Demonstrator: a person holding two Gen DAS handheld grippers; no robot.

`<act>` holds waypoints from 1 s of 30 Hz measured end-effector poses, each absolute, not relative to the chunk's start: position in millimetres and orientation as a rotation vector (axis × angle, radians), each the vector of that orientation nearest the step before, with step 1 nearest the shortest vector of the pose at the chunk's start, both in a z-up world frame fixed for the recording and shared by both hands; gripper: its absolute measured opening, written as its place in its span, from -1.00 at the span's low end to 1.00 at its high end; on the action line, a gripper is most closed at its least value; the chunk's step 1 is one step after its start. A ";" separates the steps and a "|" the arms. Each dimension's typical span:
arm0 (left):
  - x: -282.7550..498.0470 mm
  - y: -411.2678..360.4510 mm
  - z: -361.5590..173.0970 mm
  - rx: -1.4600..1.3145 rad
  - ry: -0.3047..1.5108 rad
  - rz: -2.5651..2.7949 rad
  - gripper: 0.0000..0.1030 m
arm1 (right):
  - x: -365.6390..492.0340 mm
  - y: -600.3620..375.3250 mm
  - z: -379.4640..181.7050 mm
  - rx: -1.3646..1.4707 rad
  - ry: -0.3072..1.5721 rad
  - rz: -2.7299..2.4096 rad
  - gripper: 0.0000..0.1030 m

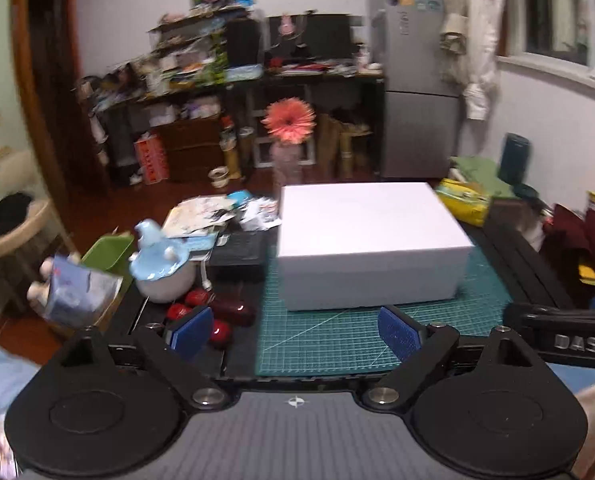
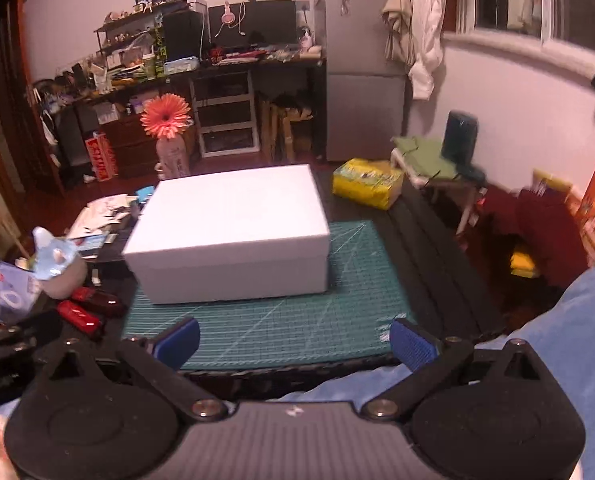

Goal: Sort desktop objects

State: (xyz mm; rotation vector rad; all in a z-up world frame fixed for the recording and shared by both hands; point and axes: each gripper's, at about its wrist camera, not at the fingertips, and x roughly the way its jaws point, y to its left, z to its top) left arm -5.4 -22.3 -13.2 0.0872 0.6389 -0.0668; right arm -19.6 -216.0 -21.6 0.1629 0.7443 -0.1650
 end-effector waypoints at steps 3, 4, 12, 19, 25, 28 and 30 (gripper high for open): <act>1.0 -14.9 -13.9 0.022 0.741 -0.119 0.77 | -21.4 -217.8 -15.8 0.176 0.747 -0.160 0.97; 0.0 -13.7 -13.9 0.013 0.744 -0.119 0.77 | -22.7 -217.9 -13.9 0.177 0.741 -0.164 0.97; -8.0 -23.1 -9.4 0.064 0.728 -0.064 0.89 | -28.3 -211.8 -4.5 0.175 0.747 -0.127 0.98; -7.7 -25.3 -4.5 0.075 0.727 -0.045 0.90 | -30.6 -211.1 1.4 0.167 0.730 -0.117 0.98; -4.2 -24.6 -3.0 0.064 0.750 -0.071 0.90 | -30.1 -212.3 4.1 0.165 0.730 -0.111 0.98; -5.0 -25.6 -2.8 0.069 0.743 -0.056 0.89 | -29.7 -211.0 3.7 0.161 0.734 -0.102 0.98; -6.1 -25.3 -2.2 0.066 0.734 -0.043 0.89 | -29.8 -209.2 3.7 0.156 0.731 -0.099 0.98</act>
